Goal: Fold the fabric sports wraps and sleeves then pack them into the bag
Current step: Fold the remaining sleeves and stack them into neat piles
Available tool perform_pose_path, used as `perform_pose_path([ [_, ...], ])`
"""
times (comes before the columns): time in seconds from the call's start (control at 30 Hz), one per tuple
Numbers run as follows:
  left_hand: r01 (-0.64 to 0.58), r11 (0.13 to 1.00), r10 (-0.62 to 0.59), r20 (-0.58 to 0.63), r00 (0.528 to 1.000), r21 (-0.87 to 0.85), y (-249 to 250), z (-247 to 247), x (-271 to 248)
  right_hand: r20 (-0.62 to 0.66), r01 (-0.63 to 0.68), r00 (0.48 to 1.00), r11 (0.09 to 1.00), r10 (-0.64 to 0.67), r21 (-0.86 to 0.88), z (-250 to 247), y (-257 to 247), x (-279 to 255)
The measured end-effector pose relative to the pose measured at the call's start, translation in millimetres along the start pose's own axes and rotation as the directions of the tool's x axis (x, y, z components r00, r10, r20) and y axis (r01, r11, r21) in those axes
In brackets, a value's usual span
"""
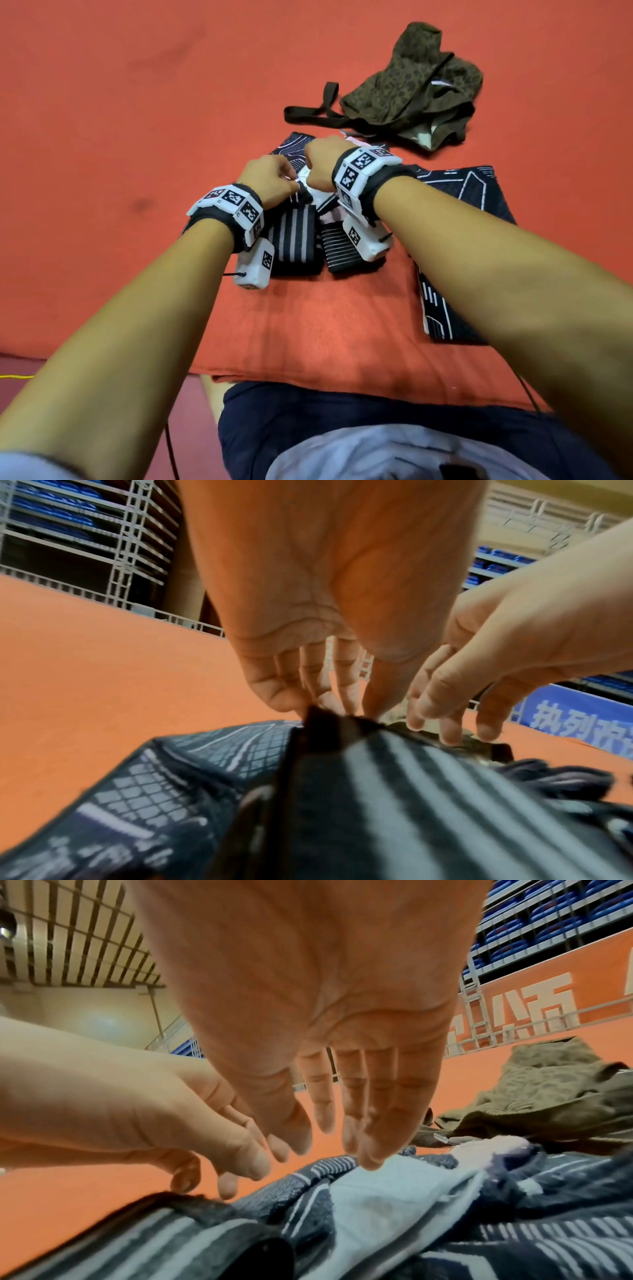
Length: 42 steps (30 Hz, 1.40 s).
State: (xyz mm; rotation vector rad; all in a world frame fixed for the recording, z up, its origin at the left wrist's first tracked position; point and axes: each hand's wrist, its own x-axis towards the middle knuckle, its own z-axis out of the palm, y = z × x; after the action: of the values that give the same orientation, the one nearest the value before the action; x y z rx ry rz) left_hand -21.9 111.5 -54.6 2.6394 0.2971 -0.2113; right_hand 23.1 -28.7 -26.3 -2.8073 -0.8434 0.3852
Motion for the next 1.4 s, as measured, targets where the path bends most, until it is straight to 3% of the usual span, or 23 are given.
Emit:
perform_pose_path([
  [0.27, 0.132, 0.991, -0.135, 0.081, 0.988, 0.034, -49, 2, 40, 0.177, 0.048, 0.984, 0.997, -0.037, -0.058, 30, -7, 68],
  [0.4, 0.131, 0.990, -0.136, 0.099, 0.986, 0.058, -61, 6, 54, 0.079, 0.071, 0.995, 0.996, -0.066, -0.062, 40, -7, 88],
  [0.53, 0.133, 0.991, -0.135, 0.122, 0.983, 0.030, -65, 13, 59, 0.069, 0.073, 0.995, 0.996, -0.068, -0.059, 43, -8, 97],
  [0.7, 0.096, 0.992, -0.099, 0.032, 0.995, 0.081, -61, 5, 57, 0.072, 0.071, 0.995, 0.997, -0.070, -0.007, 40, -6, 101],
  [0.87, 0.043, 0.997, -0.039, -0.052, 0.998, 0.066, -43, -11, 45, 0.027, 0.056, 0.998, 0.997, -0.057, 0.046, 17, -2, 80],
  [1.1, -0.076, 0.997, 0.073, -0.113, 0.991, -0.018, 12, -29, 17, -0.115, -0.048, 0.992, 0.996, 0.056, 0.068, -23, 18, 24],
  [1.4, -0.244, 0.969, 0.247, -0.054, 0.968, 0.047, 61, 13, -27, -0.062, -0.173, 0.981, 0.978, 0.181, 0.117, -8, 53, -63],
])
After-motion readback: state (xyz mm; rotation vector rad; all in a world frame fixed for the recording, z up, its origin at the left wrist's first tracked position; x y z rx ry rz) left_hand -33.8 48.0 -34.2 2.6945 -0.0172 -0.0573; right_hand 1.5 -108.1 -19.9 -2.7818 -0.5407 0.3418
